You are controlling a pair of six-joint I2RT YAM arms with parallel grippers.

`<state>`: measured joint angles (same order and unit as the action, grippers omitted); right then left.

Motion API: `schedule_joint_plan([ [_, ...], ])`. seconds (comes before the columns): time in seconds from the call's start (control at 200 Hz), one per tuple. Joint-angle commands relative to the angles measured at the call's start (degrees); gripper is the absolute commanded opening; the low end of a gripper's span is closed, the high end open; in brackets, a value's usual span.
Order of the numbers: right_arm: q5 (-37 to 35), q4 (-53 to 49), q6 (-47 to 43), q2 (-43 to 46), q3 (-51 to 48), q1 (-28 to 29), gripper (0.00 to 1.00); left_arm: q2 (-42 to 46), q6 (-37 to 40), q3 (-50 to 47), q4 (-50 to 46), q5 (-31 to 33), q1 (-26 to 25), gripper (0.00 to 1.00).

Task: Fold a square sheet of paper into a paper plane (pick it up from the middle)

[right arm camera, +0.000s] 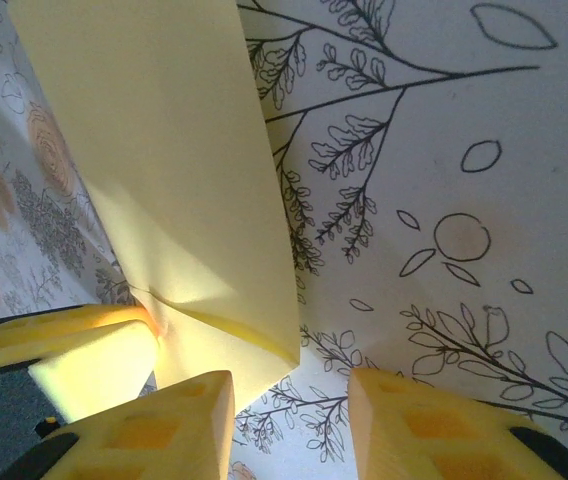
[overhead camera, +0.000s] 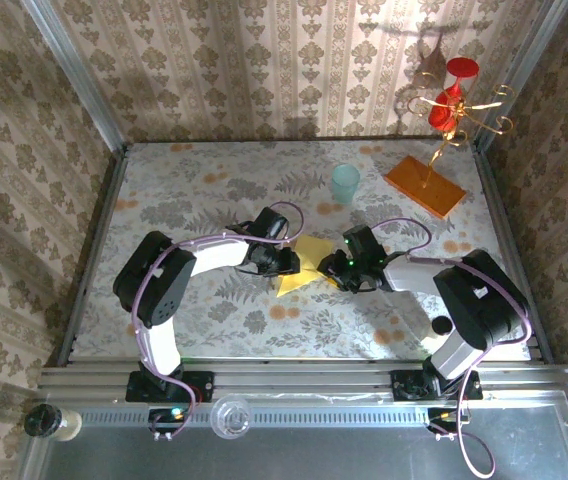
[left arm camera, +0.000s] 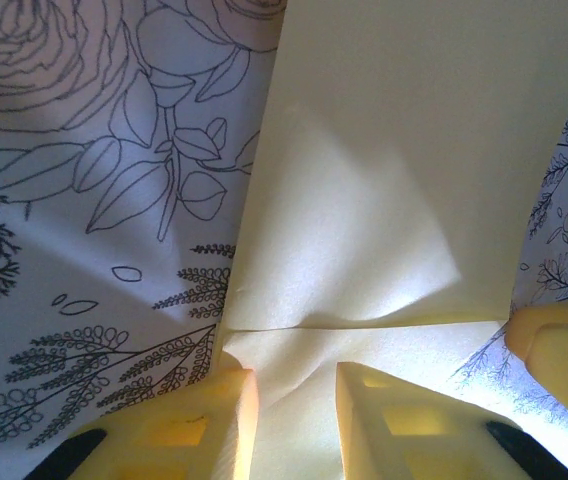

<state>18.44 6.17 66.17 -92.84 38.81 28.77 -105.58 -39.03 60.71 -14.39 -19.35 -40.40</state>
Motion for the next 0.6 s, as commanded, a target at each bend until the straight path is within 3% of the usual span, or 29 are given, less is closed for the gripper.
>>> schedule_joint_plan([
  [0.0,0.8,-0.1,-0.3,-0.6,0.1,0.4,0.34,-0.6,-0.5,-1.4,-1.9,0.6,0.7,0.29],
  [0.59,6.8,9.0,2.0,-3.9,-0.7,0.5,0.26,0.2,-3.8,-4.0,3.3,-6.7,3.6,0.3],
])
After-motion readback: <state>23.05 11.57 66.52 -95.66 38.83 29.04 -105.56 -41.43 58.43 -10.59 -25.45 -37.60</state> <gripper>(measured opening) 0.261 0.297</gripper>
